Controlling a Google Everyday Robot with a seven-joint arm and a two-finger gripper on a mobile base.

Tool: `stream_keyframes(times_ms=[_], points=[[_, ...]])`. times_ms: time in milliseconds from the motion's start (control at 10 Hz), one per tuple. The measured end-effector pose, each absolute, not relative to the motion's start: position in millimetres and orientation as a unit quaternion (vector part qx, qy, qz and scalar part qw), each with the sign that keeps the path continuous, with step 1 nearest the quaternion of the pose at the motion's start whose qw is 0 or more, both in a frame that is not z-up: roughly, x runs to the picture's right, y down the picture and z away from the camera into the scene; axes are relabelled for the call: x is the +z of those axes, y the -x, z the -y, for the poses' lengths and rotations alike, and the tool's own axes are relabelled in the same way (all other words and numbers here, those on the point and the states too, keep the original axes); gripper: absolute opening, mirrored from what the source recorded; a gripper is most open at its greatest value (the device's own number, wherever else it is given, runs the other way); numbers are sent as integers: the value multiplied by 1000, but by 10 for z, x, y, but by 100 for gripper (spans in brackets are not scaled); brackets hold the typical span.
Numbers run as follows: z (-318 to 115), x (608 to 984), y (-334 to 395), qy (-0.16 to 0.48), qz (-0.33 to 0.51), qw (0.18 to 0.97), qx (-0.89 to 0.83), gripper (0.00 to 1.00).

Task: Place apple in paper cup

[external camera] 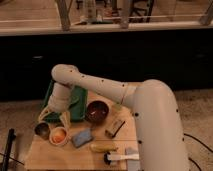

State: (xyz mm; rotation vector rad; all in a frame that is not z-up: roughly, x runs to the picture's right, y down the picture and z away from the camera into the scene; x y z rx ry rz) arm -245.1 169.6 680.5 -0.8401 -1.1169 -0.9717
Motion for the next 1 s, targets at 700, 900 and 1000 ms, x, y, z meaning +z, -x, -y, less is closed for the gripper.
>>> stream_keyframes(times_ms=[700,900,1000], points=[[-1662,6780,2384,364,493,656,-440,80],[-1647,6755,2389,354,496,656,-446,80],[-1640,6758,2377,353,496,657,-445,80]])
